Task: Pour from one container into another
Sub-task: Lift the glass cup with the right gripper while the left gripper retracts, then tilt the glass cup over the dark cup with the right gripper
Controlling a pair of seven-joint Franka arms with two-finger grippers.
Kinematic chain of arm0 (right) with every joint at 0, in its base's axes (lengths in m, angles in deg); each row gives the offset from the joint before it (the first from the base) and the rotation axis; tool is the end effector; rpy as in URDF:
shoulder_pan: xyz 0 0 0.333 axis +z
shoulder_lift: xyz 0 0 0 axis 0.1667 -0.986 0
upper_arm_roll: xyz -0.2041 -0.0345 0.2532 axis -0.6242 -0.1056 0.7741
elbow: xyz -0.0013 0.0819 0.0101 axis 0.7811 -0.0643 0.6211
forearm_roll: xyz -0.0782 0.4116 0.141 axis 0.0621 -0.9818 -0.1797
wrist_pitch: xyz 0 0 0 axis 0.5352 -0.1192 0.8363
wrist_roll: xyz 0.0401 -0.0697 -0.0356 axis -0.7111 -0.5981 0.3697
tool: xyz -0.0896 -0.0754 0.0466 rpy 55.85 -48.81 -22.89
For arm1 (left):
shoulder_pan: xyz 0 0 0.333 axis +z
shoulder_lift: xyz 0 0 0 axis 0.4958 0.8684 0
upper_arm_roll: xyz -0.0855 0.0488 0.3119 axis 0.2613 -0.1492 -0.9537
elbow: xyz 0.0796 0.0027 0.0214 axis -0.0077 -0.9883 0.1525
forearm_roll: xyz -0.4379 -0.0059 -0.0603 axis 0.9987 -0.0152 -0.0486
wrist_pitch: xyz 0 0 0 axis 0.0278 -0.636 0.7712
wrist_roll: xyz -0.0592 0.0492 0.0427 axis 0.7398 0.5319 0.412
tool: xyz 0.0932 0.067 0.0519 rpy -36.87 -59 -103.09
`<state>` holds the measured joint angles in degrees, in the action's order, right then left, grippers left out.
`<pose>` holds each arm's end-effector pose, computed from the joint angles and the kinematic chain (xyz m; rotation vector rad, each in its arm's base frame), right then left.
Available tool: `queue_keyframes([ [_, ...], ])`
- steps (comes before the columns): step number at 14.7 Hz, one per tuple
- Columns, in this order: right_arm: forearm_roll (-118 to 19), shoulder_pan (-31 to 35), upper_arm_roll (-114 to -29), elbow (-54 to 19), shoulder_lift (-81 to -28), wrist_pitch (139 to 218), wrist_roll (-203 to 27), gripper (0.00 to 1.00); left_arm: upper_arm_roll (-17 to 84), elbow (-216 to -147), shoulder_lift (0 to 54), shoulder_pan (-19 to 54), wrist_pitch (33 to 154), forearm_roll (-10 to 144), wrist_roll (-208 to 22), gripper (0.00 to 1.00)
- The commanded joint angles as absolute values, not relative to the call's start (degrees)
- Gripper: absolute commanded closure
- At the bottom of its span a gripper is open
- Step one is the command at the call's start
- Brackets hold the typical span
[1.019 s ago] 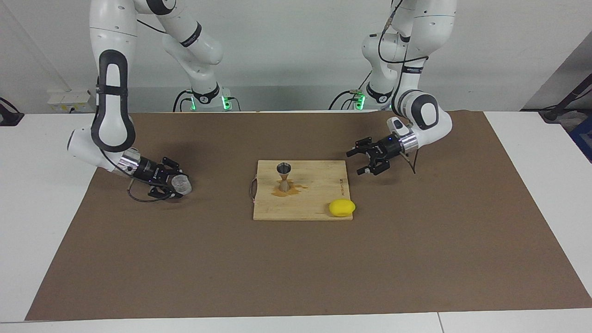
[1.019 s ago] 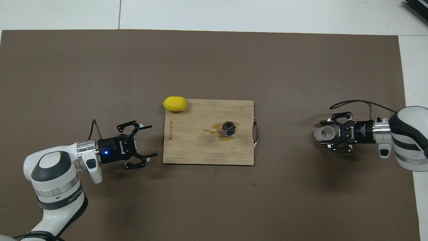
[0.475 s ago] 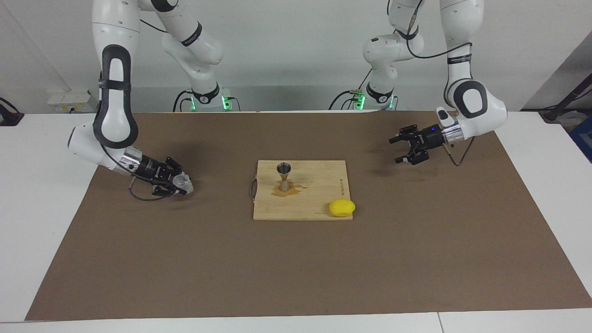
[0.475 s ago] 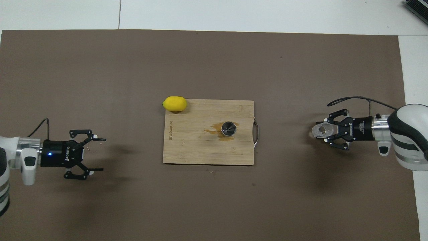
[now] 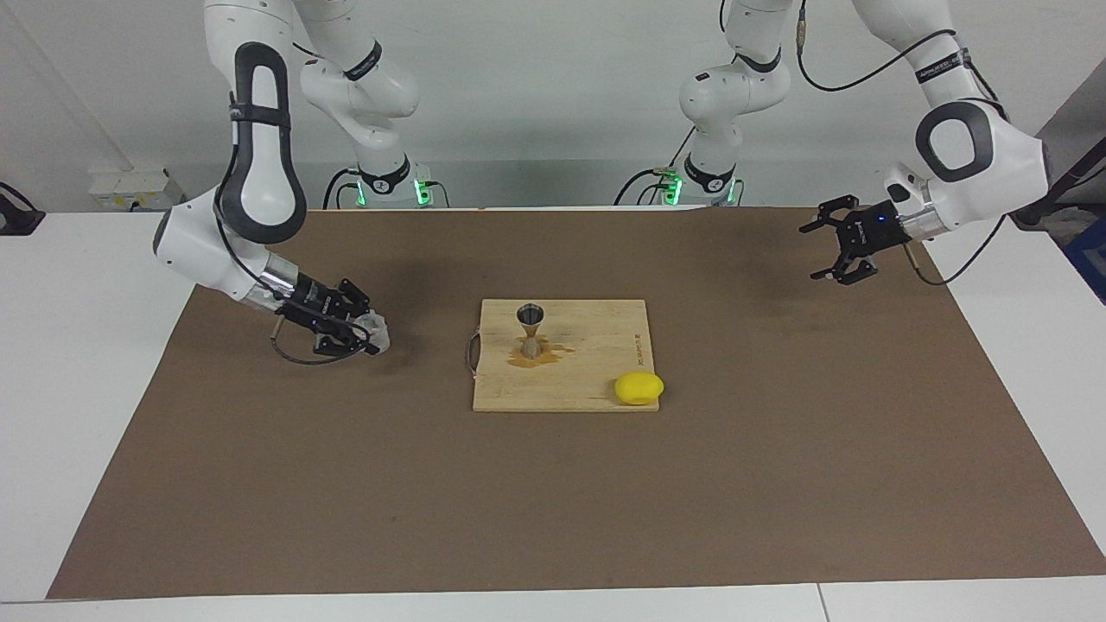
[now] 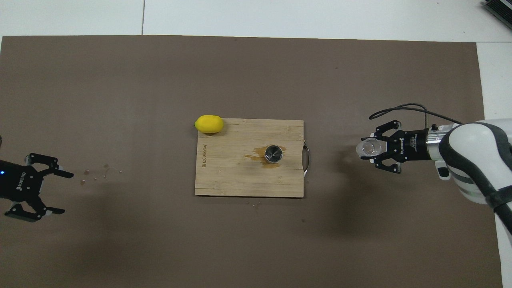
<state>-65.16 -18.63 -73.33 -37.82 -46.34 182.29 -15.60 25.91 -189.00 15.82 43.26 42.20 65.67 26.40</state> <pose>0.5849 0.0096 0.3036 -1.7305 1.9169 0.6377 0.5133 0.1121 0.4085 1.9041 -1.6314 0.1653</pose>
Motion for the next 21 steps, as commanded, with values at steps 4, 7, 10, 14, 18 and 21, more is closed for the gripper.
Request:
queue_keyframes([
  [4, -54.08, -10.05, -73.3, -32.13, -45.95, 183.53, 0.47, 0.99, 26.94, -180.35, 12.07, 41.15, 38.17, 58.49, 4.9, 0.0],
  [7, -49.86, -6.36, -73.3, -29.67, -46.48, 183.53, 6.37, 0.99, 27.38, -173.95, 11.89, 40.27, 39.05, 49.27, 4.71, 0.0],
  [10, -43.7, -3.71, -73.21, -27.55, -47.62, 185.54, 14.1, 1.0, 29.83, -170.5, 11.62, 38.17, 39.58, 41.95, 4.53, 0.0],
  [14, -40.98, 0.59, -73.3, -24.92, -49.03, 187.84, 22.36, 1.0, 34.4, -167.42, 10.57, 37.81, 38.61, 40.18, -10.97, 0.0],
  [18, -32.71, 5.42, -73.21, -20.35, -51.31, 187.4, 31.95, 1.0, 37.83, -167.15, 9.34, 37.72, 39.58, 40.09, -39.87, 0.0],
  [21, -29.46, 7.18, -73.21, -18.59, -51.84, 185.47, 33.02, 1.0, 40.55, -167.06, 9.43, 37.55, 40.19, 37.99, -50.98, 0.0],
])
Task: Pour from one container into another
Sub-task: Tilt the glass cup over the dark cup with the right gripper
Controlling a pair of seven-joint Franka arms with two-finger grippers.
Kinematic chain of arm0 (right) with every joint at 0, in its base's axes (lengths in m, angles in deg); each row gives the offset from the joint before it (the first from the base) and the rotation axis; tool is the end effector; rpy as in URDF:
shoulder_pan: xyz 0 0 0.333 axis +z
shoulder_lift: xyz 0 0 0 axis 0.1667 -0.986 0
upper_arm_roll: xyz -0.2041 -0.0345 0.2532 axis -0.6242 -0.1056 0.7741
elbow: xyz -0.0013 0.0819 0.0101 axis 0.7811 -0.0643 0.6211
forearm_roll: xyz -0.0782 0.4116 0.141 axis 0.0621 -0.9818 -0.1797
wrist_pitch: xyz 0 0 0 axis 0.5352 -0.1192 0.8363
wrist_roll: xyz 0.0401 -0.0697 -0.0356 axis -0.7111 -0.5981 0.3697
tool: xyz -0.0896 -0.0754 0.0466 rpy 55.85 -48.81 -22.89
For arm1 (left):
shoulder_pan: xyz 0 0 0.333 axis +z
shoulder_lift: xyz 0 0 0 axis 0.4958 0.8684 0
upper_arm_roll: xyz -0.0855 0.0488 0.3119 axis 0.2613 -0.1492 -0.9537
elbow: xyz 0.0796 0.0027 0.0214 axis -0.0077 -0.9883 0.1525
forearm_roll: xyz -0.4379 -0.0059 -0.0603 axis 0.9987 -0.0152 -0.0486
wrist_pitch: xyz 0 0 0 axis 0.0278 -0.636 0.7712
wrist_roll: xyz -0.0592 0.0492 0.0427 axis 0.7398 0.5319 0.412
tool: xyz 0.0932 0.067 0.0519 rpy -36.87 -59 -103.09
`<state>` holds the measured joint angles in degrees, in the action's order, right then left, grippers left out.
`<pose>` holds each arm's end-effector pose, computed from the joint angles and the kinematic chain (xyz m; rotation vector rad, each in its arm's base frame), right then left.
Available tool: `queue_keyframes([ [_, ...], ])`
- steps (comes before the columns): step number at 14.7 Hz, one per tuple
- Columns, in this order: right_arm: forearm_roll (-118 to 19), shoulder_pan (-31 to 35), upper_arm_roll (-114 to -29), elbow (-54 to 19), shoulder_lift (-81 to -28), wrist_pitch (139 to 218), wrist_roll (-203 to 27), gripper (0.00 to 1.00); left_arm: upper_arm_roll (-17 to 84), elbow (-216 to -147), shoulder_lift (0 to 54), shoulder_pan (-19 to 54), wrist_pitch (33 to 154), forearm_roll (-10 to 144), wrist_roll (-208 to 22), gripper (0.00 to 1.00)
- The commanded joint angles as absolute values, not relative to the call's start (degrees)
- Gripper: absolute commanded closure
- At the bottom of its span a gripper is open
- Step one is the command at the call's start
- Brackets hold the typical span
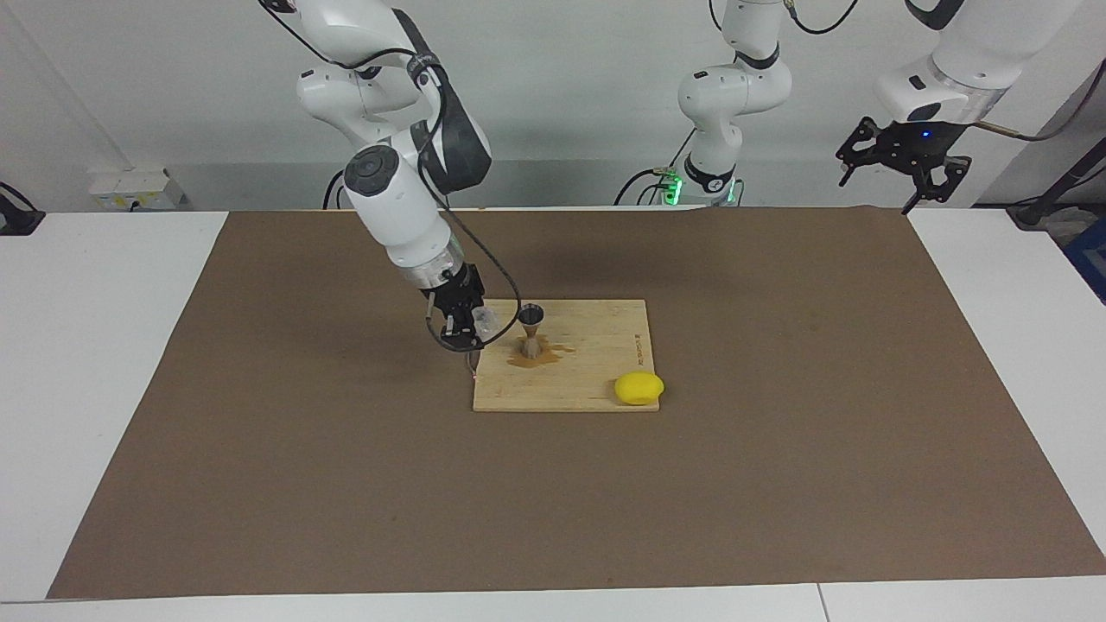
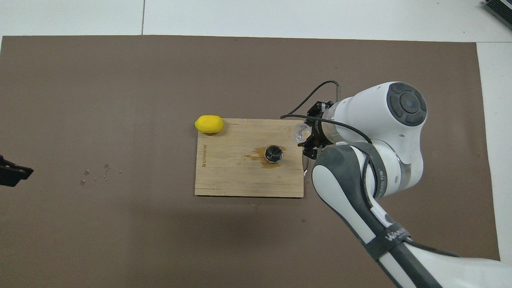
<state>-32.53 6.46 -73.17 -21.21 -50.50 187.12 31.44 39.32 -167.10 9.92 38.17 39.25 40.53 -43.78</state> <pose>0.6194 0.2570 0.3938 -1.9413 2.1927 0.2200 0.5493 -0.0066 0.6371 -2.9809 0.9138 0.1146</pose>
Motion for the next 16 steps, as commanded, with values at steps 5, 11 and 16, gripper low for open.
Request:
queue_keyframes([
  [5, -19.88, 11.05, -73.12, -16.91, -52.63, 181.6, 33.99, 1.0, 44.34, -167.06, 9.34, 37.55, 40.11, 36.48, -72.95, 0.0],
  [11, -11.44, 14.13, -72.68, -16.65, -52.55, 178.7, 33.99, 1.0, 43.73, -168.47, 8.2, 38.16, 39.93, 36.84, -73.78, 0.0],
  [16, -7.04, 16.68, -72.68, -16.83, -52.2, 178.52, 33.99, 1.0, 43.55, -168.56, 8.11, 38.43, 38.09, 36.84, -74.04, 0.0],
])
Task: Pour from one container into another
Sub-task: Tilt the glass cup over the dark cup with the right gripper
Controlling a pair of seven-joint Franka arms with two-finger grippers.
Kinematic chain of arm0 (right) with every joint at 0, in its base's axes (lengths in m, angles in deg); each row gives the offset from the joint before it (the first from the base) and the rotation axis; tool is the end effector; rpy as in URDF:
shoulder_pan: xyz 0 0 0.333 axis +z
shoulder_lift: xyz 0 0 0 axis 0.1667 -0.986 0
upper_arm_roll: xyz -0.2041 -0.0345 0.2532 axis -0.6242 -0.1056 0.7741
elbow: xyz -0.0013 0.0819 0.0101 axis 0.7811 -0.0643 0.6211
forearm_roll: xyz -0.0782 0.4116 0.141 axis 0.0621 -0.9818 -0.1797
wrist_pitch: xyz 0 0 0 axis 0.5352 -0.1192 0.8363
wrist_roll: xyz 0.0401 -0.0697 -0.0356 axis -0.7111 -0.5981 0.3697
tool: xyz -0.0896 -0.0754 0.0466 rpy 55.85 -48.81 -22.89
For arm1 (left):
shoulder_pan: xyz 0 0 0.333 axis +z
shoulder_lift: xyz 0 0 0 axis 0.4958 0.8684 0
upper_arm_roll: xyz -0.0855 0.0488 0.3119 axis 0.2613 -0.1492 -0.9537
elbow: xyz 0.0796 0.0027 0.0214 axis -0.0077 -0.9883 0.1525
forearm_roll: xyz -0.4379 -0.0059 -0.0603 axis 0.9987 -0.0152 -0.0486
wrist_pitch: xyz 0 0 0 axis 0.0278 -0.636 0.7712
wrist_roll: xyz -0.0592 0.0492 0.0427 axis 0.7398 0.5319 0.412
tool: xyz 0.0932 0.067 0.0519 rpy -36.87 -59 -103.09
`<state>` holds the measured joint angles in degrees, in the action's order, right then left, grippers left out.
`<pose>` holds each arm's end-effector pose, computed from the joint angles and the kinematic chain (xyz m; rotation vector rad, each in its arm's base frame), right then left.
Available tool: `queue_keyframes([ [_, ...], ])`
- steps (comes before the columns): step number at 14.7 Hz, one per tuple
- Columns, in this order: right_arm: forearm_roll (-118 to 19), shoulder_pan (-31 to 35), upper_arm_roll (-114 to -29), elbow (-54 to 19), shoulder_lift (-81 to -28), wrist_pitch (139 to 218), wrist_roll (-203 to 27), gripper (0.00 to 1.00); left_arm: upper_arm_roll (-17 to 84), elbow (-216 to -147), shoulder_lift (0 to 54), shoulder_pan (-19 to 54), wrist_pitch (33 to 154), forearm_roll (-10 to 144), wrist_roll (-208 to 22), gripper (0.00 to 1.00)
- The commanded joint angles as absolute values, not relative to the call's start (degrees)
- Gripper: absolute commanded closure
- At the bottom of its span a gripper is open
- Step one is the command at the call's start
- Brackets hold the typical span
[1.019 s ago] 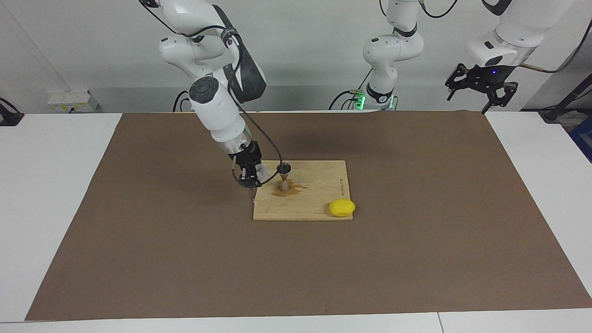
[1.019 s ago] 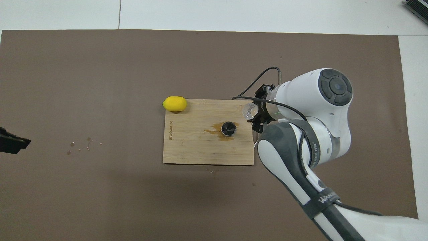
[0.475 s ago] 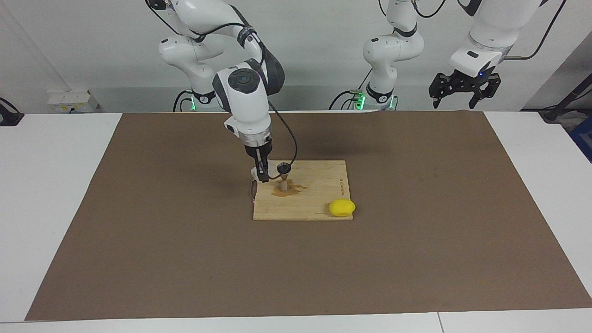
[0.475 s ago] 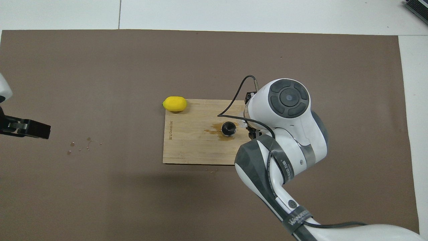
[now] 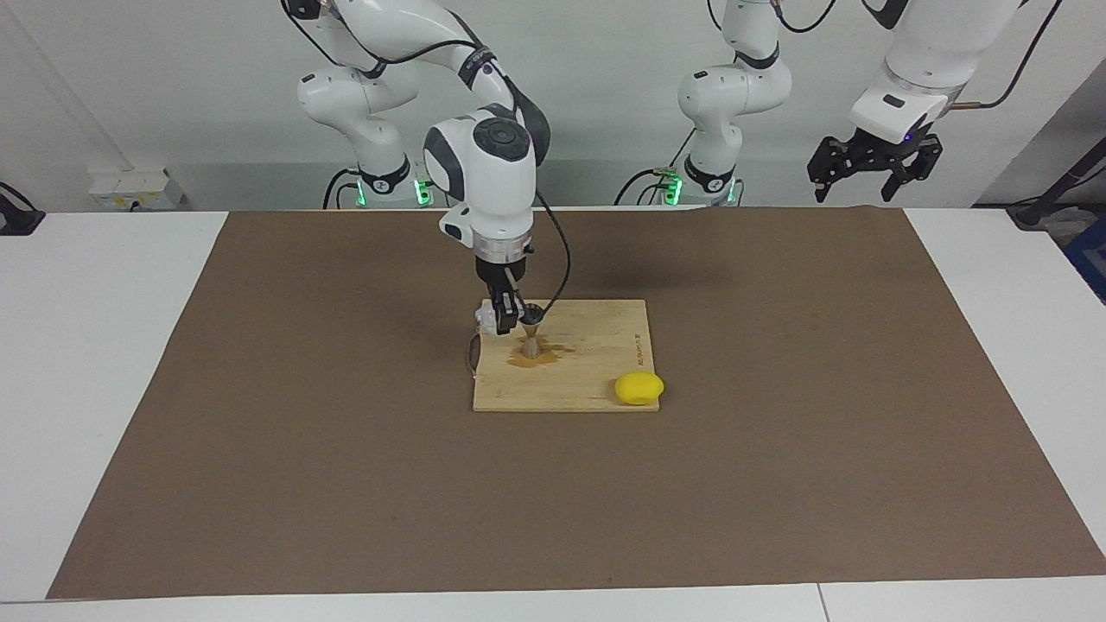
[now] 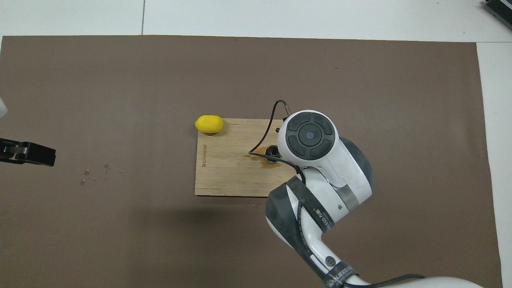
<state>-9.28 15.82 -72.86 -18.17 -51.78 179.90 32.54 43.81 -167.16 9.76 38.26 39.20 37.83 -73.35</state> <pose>0.5793 0.3362 0.3935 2.4531 -1.9416 0.2097 0.5471 -0.0453 0.6373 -3.0314 0.2294 0.0988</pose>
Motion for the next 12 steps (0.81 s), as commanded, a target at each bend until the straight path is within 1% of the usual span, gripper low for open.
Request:
queue_keyframes([
  [1, -6.6, 16.94, -72.68, -16.74, -52.2, 178.52, 33.99, 1.0, 43.29, -168.56, 8.02, 38.51, 37.91, 36.84, -73.87, 0.0],
  [8, -1.25, 18.87, -72.68, -16.83, -52.02, 178.61, 34.07, 1.0, 43.29, -168.12, 8.81, 38.43, 44.32, 37.01, -72.11, 0.0],
  [9, -0.54, 18.96, -72.68, -16.83, -51.93, 178.61, 34.07, 1.0, 43.29, -167.95, 9.42, 38.43, 44.41, 37.53, -72.11, 0.0],
  [11, 1.04, 19.58, -72.68, -17.09, -51.58, 178.69, 34.07, 1.0, 43.2, -167.16, 12.31, 38.43, 43.98, 40.08, -72.28, 0.0],
  [12, 1.83, 19.84, -72.68, -17.44, -51.49, 178.78, 34.07, 1.0, 41.63, -166.72, 12.85, 37.56, 44.15, 40.44, -72.28, 0.0],
])
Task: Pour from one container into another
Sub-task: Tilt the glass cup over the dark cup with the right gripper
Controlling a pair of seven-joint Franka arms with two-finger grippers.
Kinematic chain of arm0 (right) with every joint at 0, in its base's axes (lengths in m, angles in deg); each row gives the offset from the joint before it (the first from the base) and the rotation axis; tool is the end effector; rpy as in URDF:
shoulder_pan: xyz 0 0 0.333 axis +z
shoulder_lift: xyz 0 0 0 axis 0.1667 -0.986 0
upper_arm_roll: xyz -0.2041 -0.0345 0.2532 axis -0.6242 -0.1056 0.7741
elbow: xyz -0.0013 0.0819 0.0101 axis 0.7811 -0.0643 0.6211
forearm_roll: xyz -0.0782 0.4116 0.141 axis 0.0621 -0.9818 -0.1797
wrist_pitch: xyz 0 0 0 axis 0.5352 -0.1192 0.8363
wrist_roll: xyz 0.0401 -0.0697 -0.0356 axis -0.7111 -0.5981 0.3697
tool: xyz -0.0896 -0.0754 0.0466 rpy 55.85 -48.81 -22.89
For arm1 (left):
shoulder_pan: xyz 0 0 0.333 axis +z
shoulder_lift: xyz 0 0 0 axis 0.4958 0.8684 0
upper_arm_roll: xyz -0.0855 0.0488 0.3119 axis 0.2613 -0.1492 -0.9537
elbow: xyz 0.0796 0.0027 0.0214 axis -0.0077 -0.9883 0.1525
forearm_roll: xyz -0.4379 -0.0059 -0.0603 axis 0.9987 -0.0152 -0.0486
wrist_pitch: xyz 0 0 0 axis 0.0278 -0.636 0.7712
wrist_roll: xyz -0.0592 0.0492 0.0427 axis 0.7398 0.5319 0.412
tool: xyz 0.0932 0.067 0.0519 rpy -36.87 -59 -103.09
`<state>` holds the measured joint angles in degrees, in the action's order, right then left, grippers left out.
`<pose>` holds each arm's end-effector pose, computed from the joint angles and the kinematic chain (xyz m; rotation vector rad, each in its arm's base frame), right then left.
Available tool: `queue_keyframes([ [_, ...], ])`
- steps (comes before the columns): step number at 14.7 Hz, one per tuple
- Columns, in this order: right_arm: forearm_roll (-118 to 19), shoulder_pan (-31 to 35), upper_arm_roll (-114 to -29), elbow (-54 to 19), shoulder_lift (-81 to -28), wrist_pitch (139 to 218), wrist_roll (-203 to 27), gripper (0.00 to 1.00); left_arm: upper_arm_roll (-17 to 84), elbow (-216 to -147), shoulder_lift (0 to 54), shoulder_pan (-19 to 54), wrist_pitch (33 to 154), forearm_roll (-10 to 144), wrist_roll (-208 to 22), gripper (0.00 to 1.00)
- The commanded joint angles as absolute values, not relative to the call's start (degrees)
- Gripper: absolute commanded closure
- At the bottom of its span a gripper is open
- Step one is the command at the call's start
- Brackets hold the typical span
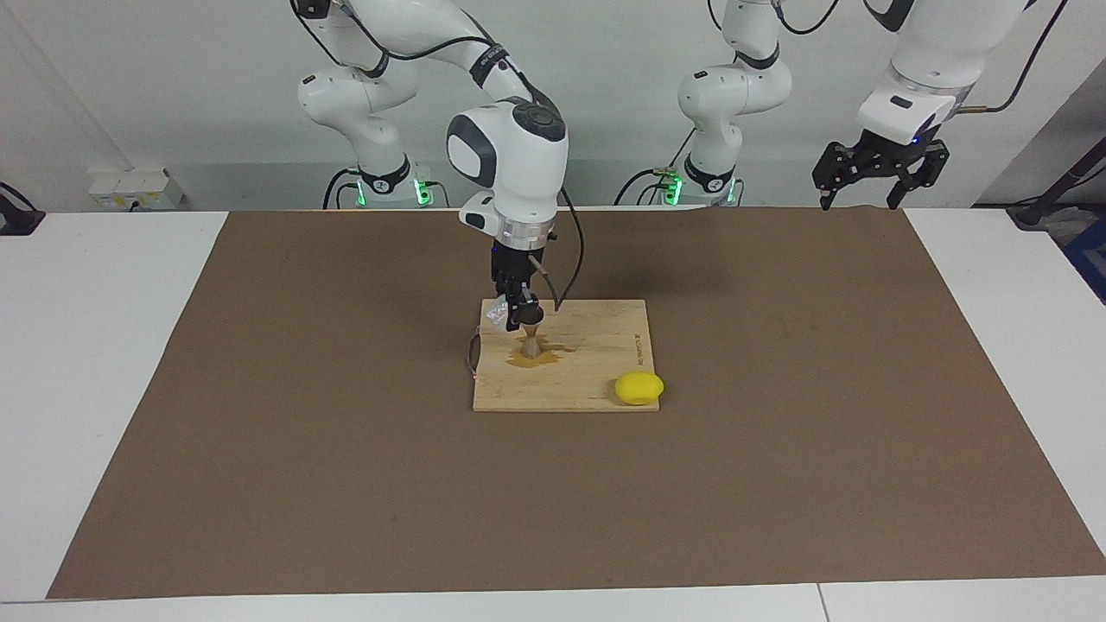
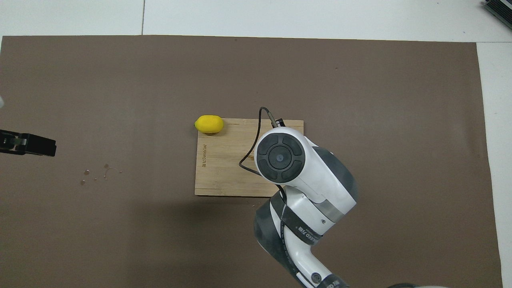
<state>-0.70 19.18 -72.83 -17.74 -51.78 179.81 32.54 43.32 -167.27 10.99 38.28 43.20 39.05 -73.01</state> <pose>0.5664 0.3629 0.3993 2.5325 -1.7545 0.4086 0.5625 -0.0431 0.6303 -3.0598 0.2350 0.0283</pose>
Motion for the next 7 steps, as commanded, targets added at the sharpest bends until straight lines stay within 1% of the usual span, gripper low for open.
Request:
queue_keyframes([
  [1, 2.88, 19.93, -72.68, -17.53, -51.41, 178.7, 34.07, 1.0, 38.22, -166.37, 13.03, 34.94, 44.24, 40.7, -72.28, 0.0],
  [3, 4.3, 20.02, -72.68, -17.62, -51.14, 178.7, 34.07, 1.0, 28.13, -162.96, 16.17, 25.11, 43.19, 41.23, -72.28, 0.0],
  [4, 4.82, 20.11, -72.68, -17.7, -51.05, 178.7, 34.07, 1.0, 27.04, -162.76, 16.19, 23.94, 42.92, 40.97, -72.46, 0.0],
  [7, 7.37, 21.34, -72.68, -18.75, -50.53, 178.7, 33.99, 1.0, 27.29, -163.46, 15.49, 24.62, 42.65, 40.88, -72.72, 0.0],
])
